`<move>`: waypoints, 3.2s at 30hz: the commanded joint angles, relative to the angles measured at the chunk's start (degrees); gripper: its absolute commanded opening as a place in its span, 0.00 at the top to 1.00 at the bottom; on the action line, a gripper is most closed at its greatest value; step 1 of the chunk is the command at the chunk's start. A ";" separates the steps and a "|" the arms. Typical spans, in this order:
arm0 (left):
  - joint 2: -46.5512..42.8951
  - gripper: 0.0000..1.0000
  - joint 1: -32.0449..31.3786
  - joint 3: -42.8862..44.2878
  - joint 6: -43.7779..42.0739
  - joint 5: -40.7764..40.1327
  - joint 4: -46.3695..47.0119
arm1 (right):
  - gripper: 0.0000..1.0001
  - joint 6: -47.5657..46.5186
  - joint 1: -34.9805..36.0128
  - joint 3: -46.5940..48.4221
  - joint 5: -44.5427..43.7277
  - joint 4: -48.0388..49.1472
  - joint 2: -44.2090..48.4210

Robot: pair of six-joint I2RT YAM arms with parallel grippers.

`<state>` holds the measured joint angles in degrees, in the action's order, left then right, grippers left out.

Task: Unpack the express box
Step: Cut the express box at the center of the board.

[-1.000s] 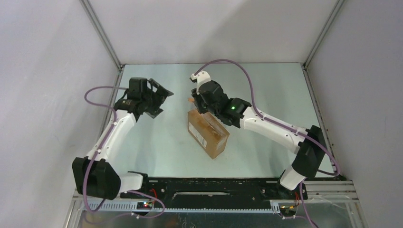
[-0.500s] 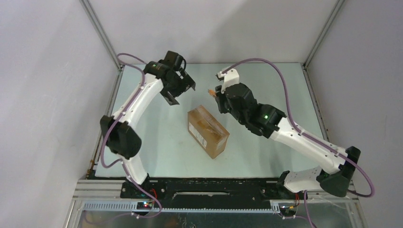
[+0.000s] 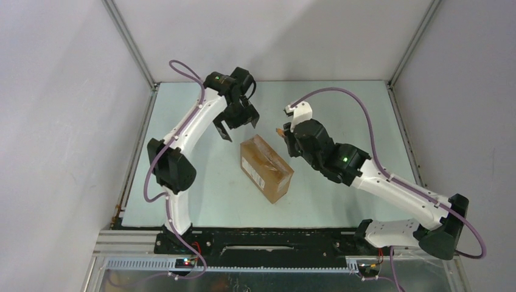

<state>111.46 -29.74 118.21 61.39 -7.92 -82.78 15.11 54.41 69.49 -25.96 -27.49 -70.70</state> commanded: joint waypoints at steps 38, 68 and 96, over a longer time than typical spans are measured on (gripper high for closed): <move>0.55 0.04 -3.91 -9.71 5.21 4.18 2.70 | 1.00 -1.39 3.13 -2.96 10.29 7.35 -1.64; -5.11 0.20 -3.91 -18.24 3.76 7.22 8.36 | 1.00 -8.00 16.37 3.85 -3.85 4.29 -2.96; -5.38 0.20 -3.92 -18.46 3.39 6.81 8.19 | 1.00 -7.34 17.51 3.84 -4.50 1.02 -6.21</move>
<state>109.69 -33.32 100.18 65.32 -1.28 -74.87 7.90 71.44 71.00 -29.95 -26.00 -76.16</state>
